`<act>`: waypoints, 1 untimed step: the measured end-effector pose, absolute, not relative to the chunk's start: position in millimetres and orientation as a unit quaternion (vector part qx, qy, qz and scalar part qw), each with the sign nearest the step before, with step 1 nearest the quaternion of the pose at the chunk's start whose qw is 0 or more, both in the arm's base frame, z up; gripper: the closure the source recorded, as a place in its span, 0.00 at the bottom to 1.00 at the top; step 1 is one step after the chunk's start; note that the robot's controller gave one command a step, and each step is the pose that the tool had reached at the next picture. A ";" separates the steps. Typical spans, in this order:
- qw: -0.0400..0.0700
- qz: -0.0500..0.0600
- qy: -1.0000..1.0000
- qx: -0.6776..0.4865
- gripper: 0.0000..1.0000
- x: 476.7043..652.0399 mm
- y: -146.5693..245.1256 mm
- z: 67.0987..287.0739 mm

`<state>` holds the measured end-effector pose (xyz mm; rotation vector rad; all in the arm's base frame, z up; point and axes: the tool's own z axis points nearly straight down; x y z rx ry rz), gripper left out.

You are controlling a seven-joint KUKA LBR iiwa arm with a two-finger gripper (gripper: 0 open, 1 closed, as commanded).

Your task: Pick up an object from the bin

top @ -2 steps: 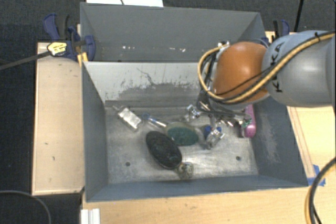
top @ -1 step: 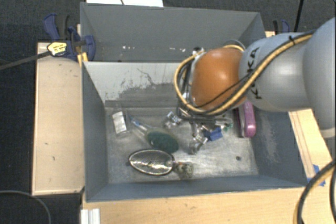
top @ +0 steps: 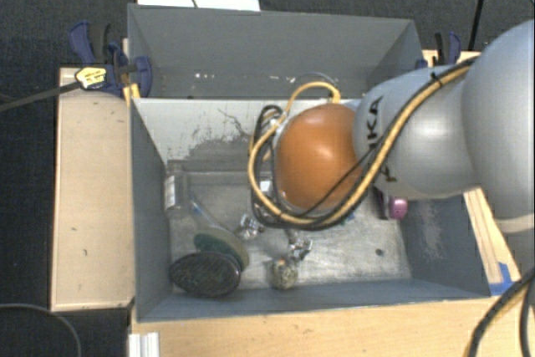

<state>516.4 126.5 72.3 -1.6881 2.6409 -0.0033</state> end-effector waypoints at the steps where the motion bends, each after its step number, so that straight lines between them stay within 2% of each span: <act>1: 0.002 -0.003 0.844 -0.536 0.00 500.0 214.5 120.3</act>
Offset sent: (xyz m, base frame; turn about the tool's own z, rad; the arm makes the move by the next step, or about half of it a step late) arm -0.0188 0.0880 0.0446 0.0066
